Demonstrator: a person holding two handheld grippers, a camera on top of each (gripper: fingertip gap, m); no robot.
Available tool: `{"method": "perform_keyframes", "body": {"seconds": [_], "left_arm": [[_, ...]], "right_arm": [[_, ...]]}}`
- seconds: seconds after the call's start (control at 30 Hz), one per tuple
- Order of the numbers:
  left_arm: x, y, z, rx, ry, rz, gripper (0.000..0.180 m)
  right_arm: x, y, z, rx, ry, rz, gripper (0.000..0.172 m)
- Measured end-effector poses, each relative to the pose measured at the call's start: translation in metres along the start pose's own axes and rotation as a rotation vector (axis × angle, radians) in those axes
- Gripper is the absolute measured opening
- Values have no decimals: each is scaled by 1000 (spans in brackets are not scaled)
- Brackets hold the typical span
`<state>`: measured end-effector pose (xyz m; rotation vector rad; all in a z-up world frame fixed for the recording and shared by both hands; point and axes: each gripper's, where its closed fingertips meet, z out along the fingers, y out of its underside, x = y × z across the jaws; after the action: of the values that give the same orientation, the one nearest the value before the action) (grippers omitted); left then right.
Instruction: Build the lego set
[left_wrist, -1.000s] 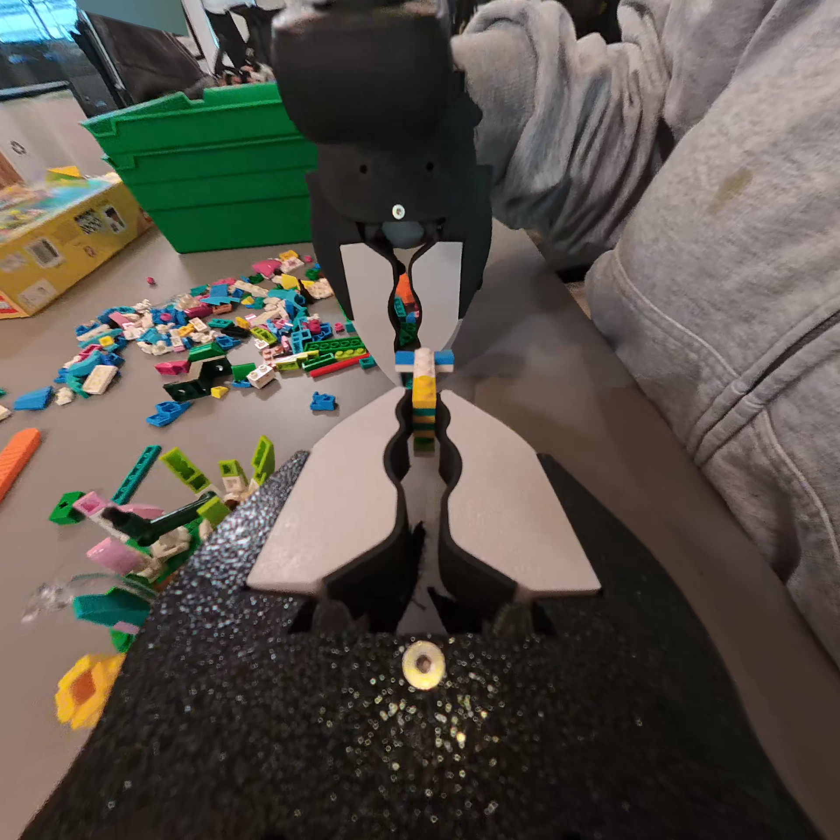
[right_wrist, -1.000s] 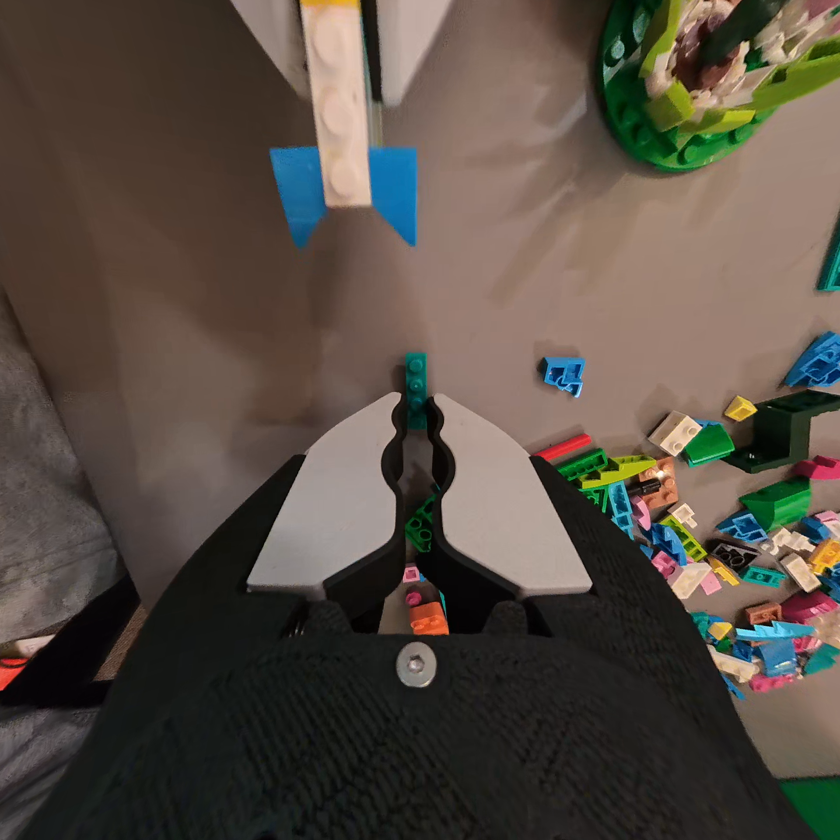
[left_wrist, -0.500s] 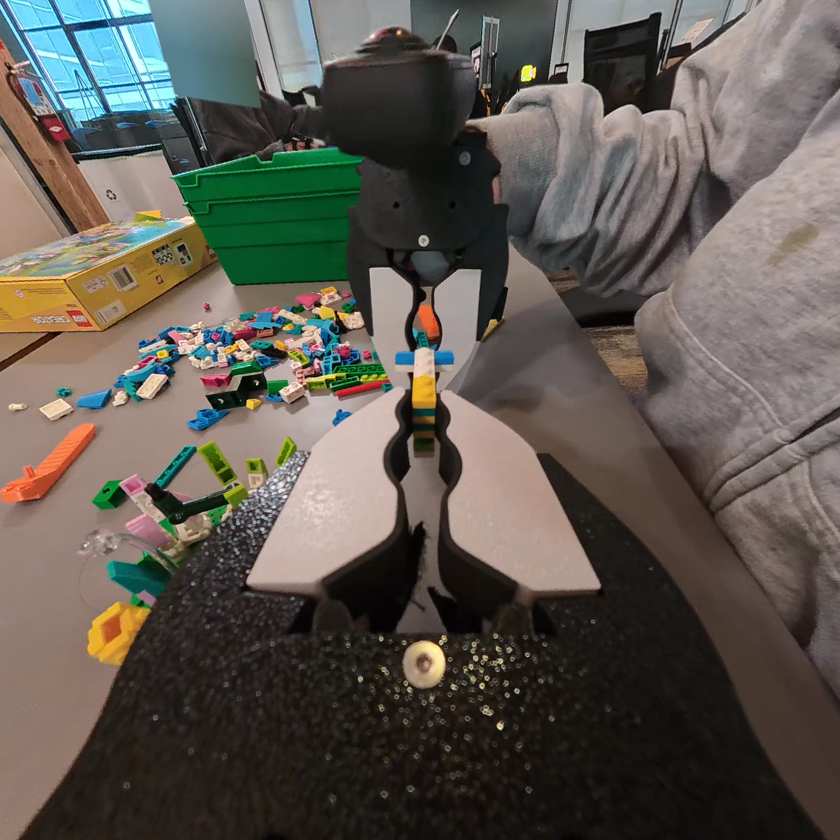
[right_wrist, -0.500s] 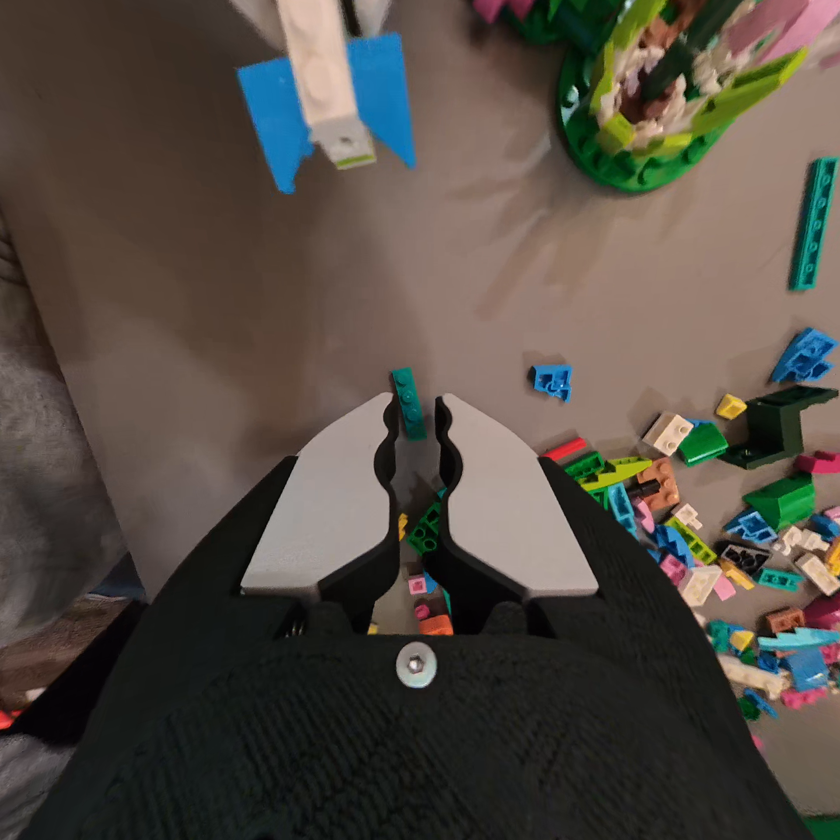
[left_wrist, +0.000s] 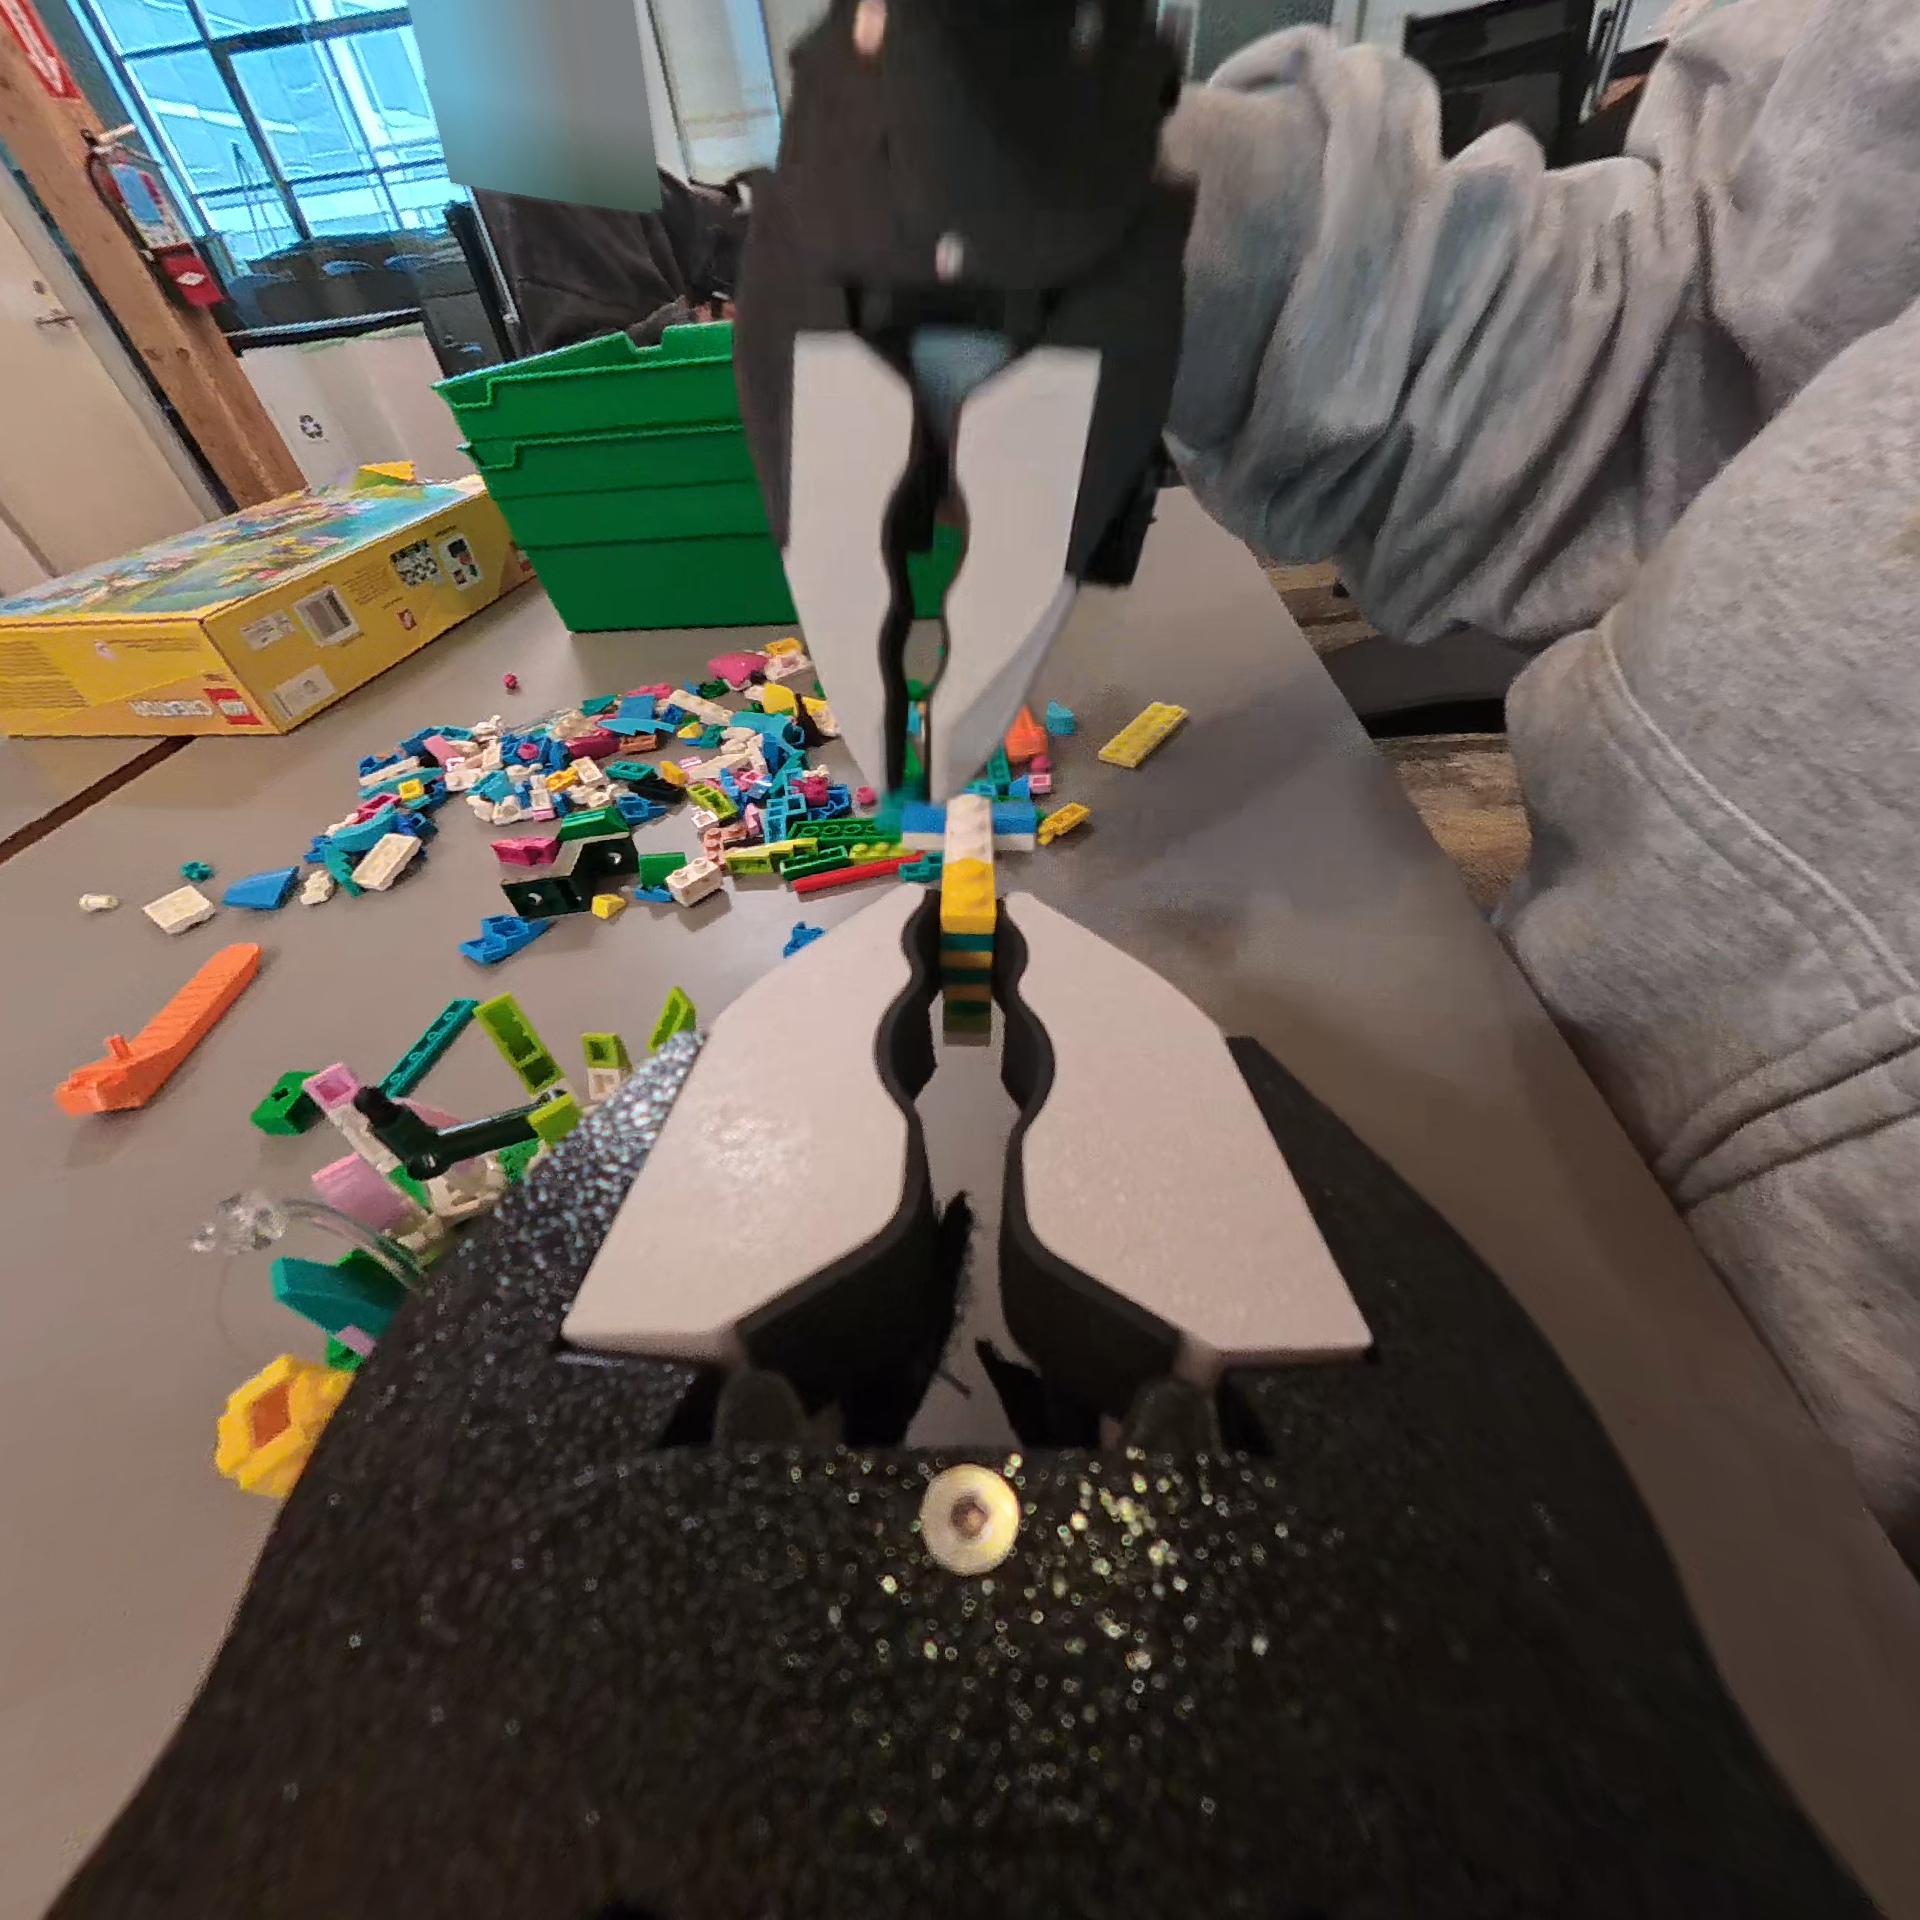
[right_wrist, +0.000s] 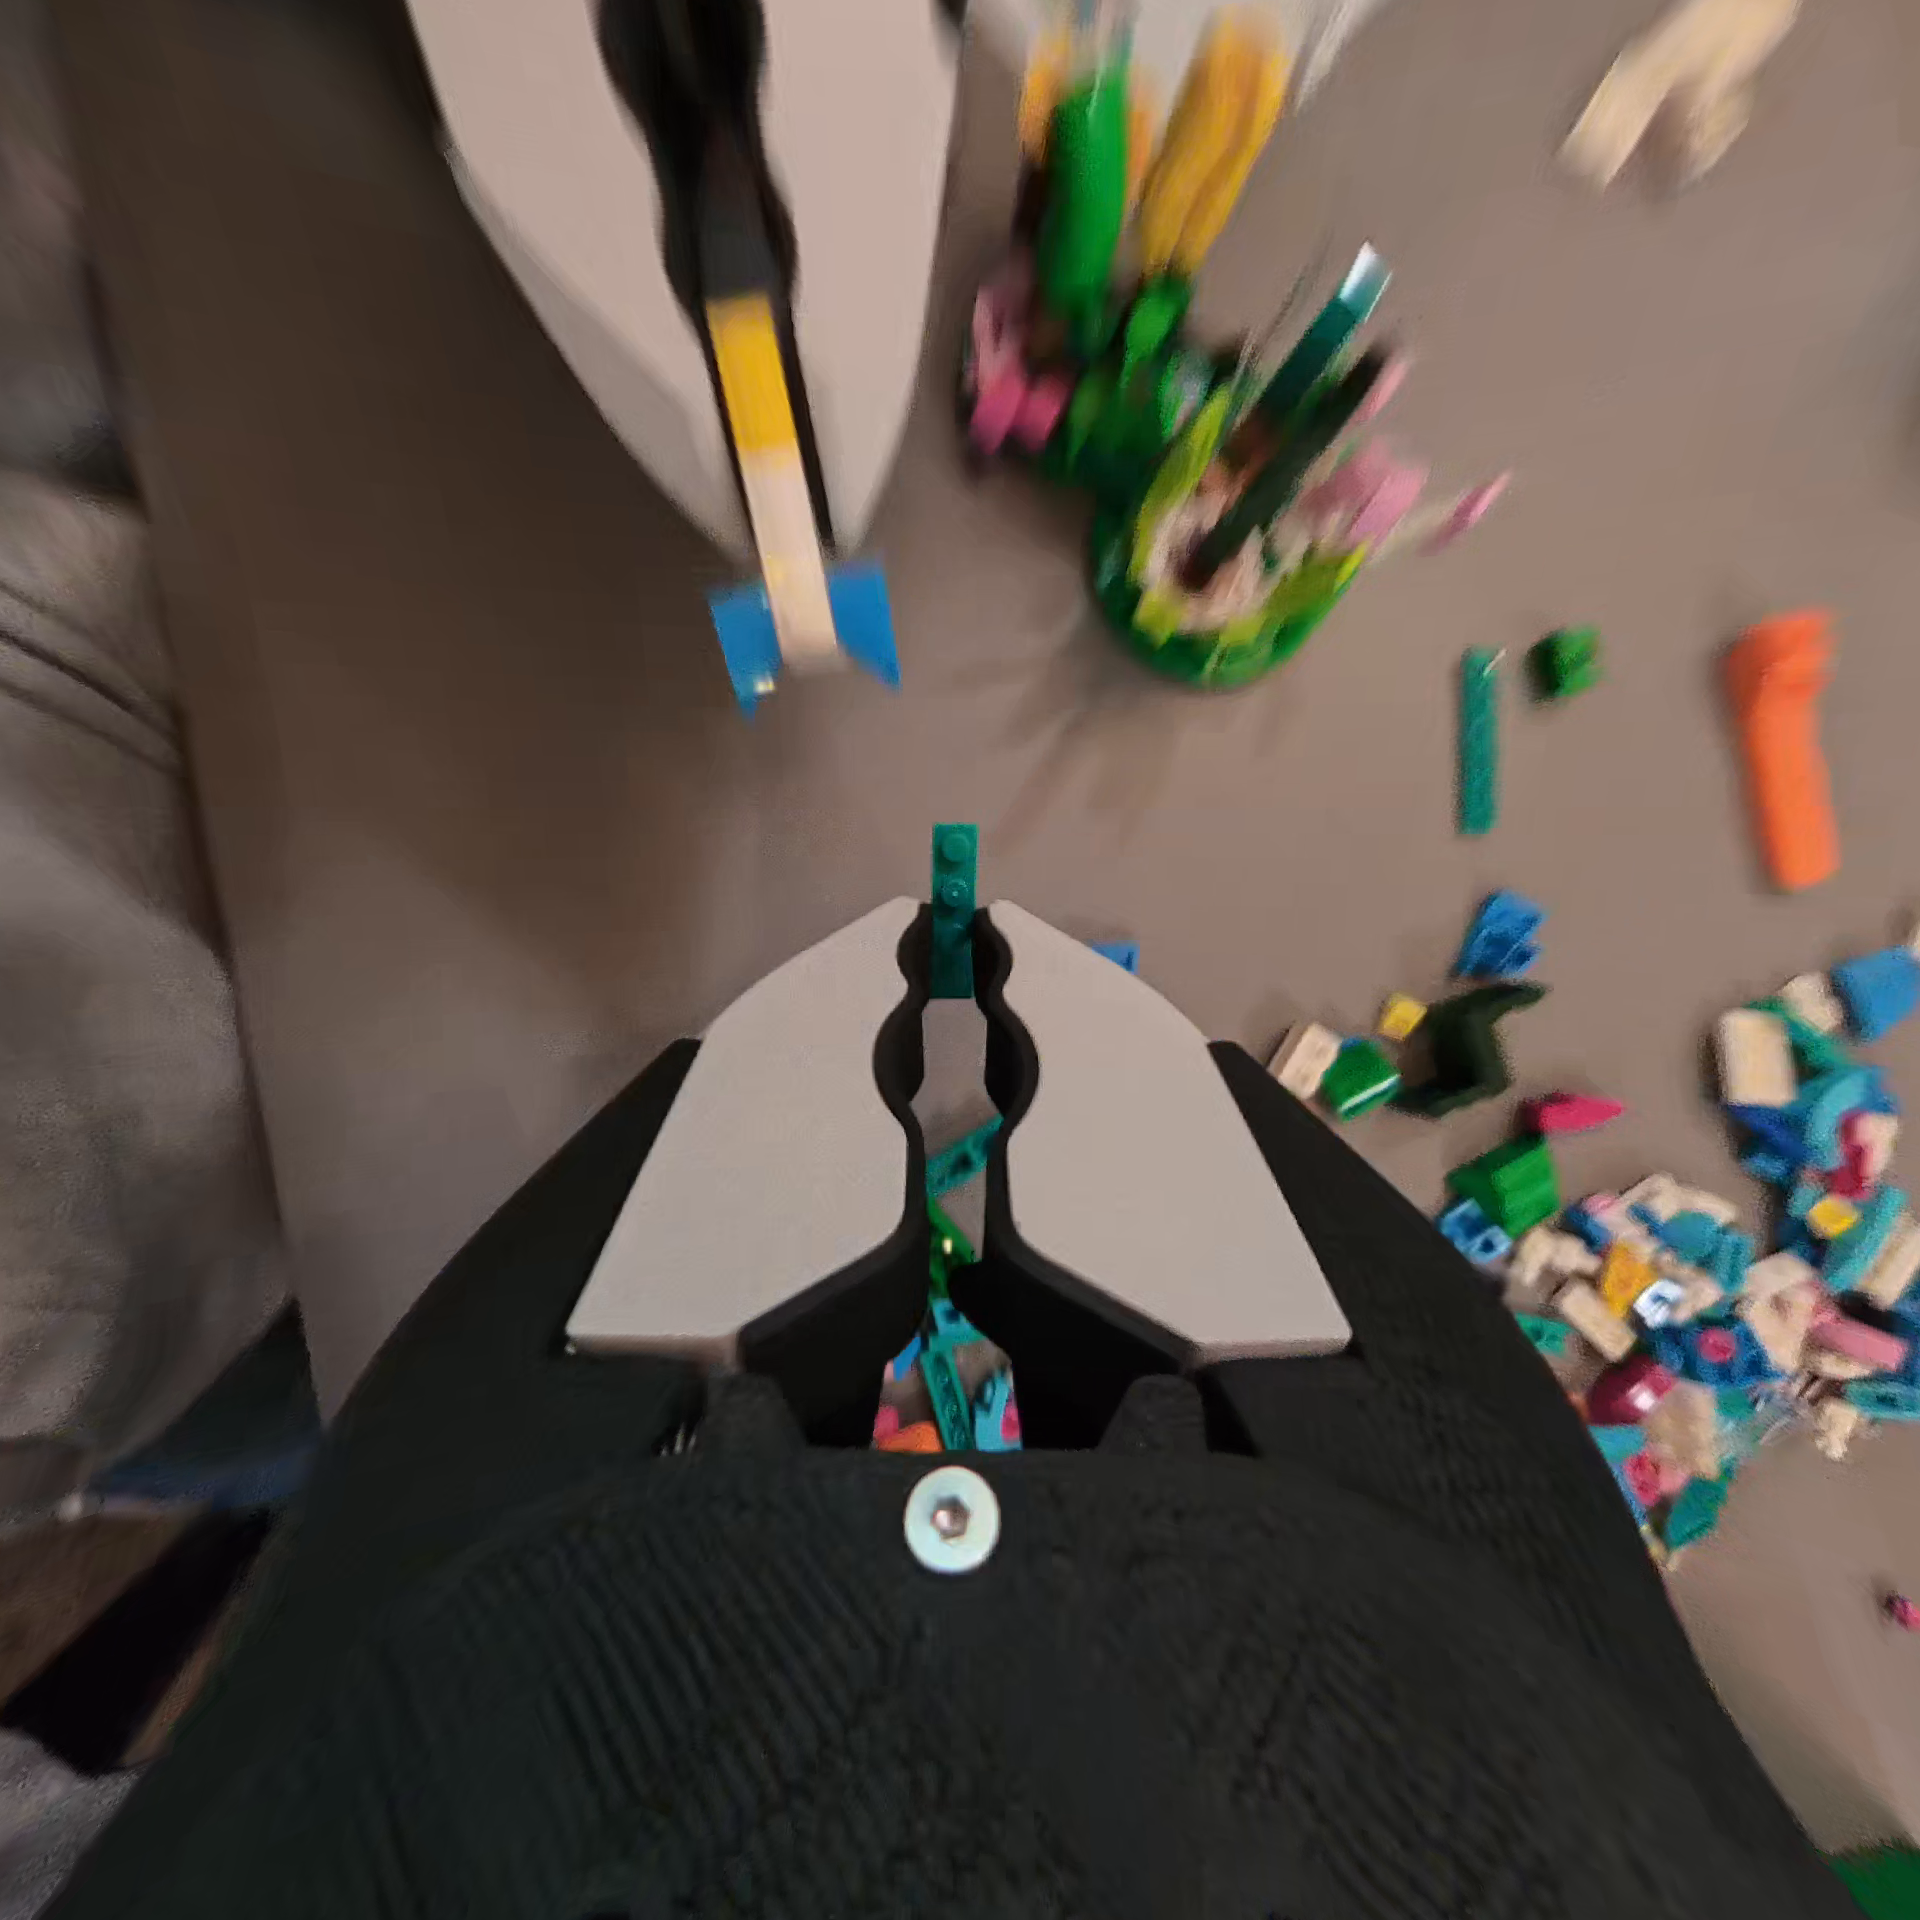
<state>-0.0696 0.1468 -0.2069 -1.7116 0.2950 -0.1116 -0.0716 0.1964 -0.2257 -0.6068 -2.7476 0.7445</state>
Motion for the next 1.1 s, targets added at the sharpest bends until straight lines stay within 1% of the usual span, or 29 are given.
{"method": "perform_keyframes", "body": {"seconds": [0.07, 0.1, 0.17, 0.23, 0.47, 0.8, 1.1], "left_arm": [[-1, 0, 1, -3, -9, -29, 8], [-2, 0, 1, -5, -16, -35, 8], [-3, 1, 1, -13, -27, -36, 8], [-3, 2, 1, -16, -27, -36, 8], [-3, 1, 0, -12, -22, -42, 9], [1, 3, 1, -28, -19, -14, 9], [0, 4, 2, -34, -26, -14, 9]], "right_arm": [[-1, -33, -17, 125, 3, -15, 6], [-5, -46, -21, 158, -6, -39, 5], [-15, -61, -21, 153, -31, -98, 5], [-20, -66, -16, 106, -40, -143, 5], [-21, -68, -1, 21, -72, -189, 5], [-24, -65, 1, -15, -110, -189, 6], [-23, -64, 1, -57, -85, -201, 6]]}}
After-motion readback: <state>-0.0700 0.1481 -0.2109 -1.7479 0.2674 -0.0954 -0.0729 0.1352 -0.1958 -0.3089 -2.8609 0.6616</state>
